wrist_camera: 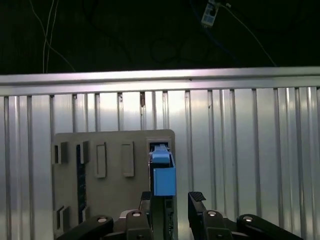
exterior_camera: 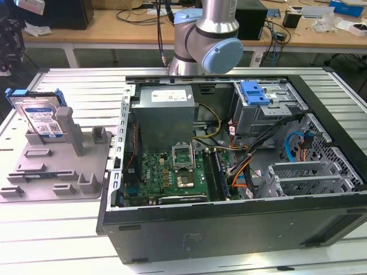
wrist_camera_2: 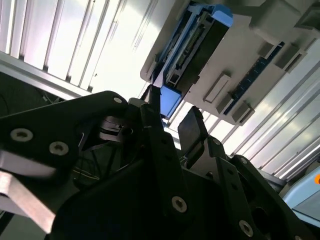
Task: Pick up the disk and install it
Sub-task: 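Pick up the disk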
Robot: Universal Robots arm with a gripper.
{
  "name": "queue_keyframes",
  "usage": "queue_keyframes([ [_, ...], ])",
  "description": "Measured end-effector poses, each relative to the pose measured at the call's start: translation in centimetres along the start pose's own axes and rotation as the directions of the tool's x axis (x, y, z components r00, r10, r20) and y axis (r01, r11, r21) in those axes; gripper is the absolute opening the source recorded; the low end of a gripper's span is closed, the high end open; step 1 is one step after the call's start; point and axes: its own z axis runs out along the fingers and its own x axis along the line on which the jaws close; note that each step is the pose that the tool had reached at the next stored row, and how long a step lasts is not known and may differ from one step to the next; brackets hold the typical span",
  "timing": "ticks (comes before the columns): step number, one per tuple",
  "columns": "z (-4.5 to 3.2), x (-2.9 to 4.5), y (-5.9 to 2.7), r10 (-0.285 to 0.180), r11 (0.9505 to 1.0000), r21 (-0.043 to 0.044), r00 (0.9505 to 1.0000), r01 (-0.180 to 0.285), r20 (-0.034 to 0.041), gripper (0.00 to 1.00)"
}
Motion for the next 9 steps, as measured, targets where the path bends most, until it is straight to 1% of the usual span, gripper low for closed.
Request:
queue_keyframes([
  [9,1.02,0.00,0.24,-0.029,0.9996,0.0001,0.9996,0.029,-0.0008,0.42],
])
